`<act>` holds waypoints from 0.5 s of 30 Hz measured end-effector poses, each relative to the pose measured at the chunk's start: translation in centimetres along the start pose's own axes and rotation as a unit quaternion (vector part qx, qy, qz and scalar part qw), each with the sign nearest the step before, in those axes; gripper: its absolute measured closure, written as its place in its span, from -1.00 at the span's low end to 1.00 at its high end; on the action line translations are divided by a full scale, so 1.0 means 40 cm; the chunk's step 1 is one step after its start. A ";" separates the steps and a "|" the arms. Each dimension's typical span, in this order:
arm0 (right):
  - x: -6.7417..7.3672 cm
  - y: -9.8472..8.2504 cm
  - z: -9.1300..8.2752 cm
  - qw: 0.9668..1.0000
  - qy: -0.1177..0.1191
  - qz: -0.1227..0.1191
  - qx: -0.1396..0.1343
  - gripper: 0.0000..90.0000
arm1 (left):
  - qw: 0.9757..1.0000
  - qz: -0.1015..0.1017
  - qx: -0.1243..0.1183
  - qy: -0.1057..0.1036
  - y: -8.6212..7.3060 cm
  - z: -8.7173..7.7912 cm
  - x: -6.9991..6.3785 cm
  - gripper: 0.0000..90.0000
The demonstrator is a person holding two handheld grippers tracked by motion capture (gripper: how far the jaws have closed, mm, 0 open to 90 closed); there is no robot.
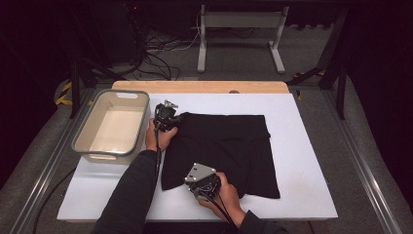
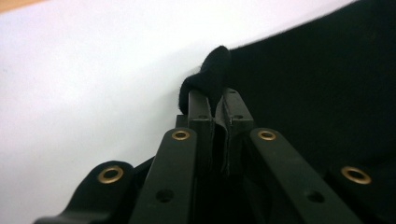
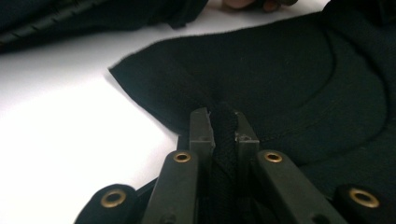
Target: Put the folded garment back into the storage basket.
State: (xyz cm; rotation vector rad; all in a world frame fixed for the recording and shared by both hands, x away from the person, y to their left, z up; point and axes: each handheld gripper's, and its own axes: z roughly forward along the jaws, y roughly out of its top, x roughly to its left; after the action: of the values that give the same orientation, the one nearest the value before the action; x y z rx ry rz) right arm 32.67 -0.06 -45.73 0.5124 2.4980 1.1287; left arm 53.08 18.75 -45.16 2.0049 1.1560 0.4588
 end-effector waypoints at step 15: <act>-0.051 -0.009 -0.179 0.994 -0.062 0.033 -0.085 0.86 | 0.997 0.057 -0.044 -0.025 0.117 -0.023 -0.096 0.90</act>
State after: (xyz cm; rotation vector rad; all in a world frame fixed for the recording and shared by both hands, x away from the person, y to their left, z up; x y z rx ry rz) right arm 31.16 -5.80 -41.21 0.5993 2.2704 1.2810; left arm 53.16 14.48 -40.77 2.0000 0.9781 0.5046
